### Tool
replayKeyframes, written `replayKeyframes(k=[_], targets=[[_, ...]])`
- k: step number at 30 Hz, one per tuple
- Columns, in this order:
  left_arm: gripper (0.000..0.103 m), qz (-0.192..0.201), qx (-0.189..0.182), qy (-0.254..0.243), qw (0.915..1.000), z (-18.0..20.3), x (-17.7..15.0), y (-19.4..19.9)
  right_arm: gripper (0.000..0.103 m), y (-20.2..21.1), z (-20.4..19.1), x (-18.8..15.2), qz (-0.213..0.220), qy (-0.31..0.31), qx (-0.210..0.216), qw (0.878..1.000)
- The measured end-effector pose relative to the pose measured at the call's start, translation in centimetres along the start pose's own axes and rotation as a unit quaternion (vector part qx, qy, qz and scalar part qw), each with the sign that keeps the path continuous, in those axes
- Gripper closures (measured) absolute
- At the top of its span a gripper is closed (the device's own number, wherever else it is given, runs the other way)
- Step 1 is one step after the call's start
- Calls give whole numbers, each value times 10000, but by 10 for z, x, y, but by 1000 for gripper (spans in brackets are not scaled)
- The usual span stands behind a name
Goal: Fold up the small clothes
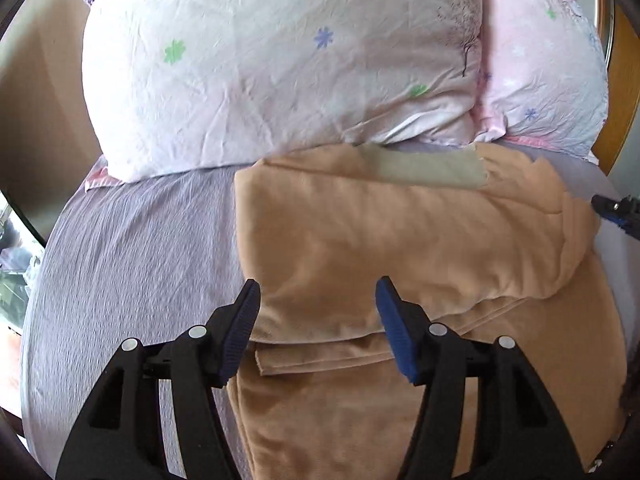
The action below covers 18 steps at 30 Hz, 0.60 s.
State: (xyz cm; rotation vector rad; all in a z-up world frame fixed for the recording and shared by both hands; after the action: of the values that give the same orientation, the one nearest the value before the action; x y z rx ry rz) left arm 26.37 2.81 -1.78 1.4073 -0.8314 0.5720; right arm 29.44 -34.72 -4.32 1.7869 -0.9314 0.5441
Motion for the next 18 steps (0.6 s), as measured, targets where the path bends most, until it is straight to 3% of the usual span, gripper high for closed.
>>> replayKeyframes(k=[2, 5, 7, 9, 15, 17, 18], targets=[[42, -147, 24, -22, 9999, -4, -12, -6, 76, 0, -15, 4, 152, 413, 31, 9990], [40, -195, 72, 2, 9998, -5, -22, -10, 76, -8, -36, 6, -66, 636, 6, 9980], [39, -153, 83, 32, 9998, -6, -24, -8, 69, -11, -51, 3, -138, 930, -136, 9955], [39, -131, 50, 101, 9999, -7, -25, -6, 61, -12, -65, -6, -206, 1347, -466, 9896], [37, -34, -44, 220, 9997, -9, -25, -6, 60, -28, -65, -41, -505, 1783, -1515, 9709], [37, -6, -58, 219, 9997, -9, -25, -5, 68, -35, -60, -48, -556, 1964, -1802, 9622], [36, 2, -78, 240, 9997, -9, -25, -5, 89, -38, -57, -51, -588, 1985, -1791, 9618]])
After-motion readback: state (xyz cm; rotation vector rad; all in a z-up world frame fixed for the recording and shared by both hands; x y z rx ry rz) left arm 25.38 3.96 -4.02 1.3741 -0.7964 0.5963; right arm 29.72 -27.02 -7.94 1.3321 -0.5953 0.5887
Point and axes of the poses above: each gripper's, at about its wrist camera, not at the fingertips, and y roughly against the way its jaws point, z to its right, x to its top, the point moved 7 cm from there along -y, roughly the way its jaws point, and after that the axes turned 13 degrees about z, right-handed, at the moved point
